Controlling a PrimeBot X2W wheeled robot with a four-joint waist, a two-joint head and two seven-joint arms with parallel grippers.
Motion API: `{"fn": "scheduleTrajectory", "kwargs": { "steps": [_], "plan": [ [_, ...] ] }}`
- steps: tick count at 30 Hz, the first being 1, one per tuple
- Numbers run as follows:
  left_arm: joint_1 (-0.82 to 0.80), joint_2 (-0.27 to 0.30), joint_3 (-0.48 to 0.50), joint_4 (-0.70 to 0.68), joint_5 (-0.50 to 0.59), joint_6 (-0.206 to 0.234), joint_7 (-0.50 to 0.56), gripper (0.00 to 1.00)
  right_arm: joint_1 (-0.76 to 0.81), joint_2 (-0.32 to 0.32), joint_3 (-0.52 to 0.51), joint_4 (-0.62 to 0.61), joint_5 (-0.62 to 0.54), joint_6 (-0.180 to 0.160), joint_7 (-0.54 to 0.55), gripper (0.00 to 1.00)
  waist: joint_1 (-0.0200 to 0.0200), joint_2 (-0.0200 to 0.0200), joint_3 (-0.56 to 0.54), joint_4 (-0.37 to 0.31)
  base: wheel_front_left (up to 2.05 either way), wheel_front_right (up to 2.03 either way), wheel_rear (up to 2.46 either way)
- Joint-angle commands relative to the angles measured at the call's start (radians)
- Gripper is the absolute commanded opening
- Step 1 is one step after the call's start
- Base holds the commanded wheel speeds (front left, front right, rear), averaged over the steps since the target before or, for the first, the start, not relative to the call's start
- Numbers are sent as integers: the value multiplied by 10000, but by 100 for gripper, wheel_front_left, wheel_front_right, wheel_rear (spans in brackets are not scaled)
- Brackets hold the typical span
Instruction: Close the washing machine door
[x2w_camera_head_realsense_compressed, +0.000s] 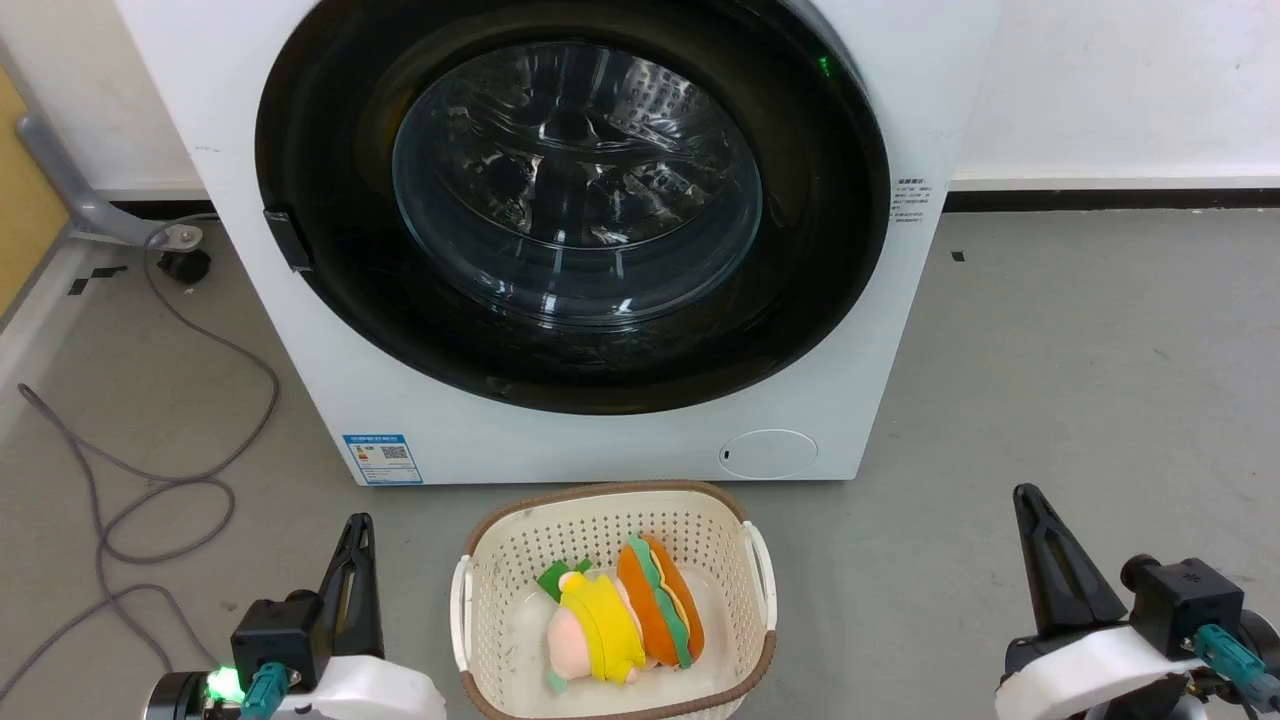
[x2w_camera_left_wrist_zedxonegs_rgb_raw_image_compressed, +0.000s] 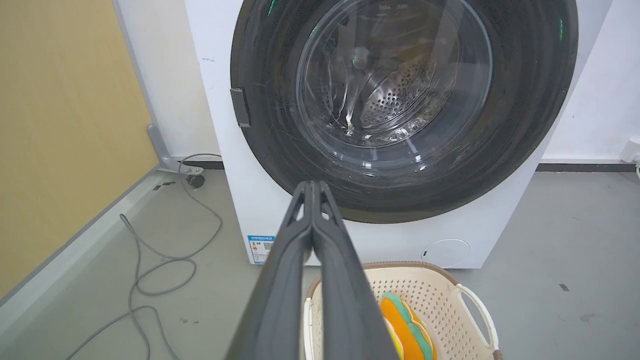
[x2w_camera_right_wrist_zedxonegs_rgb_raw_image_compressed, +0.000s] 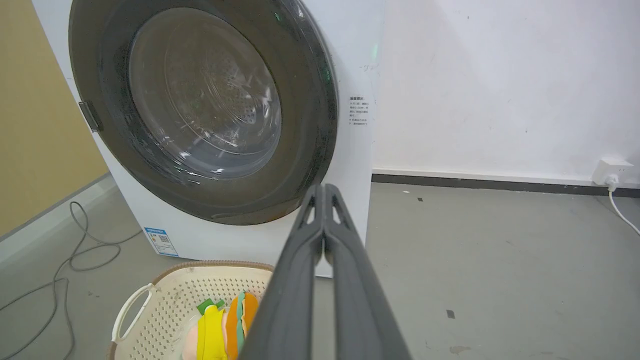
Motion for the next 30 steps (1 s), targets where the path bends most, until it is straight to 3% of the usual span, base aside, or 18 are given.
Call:
{"fn": "scheduleTrajectory", "kwargs": {
  "steps": [1, 30],
  "plan": [
    [-143, 3, -11, -55, 90, -36, 66, 0, 40, 25, 27, -96, -94, -4, 72, 0, 0, -1, 2, 8, 0, 0, 0],
    [-241, 5, -49, -284, 258, -252, 659, 0, 60, 38, 181, -431, -422, -7, 667, 0, 0, -1, 33, 167, 0, 0, 0]
  ]
}}
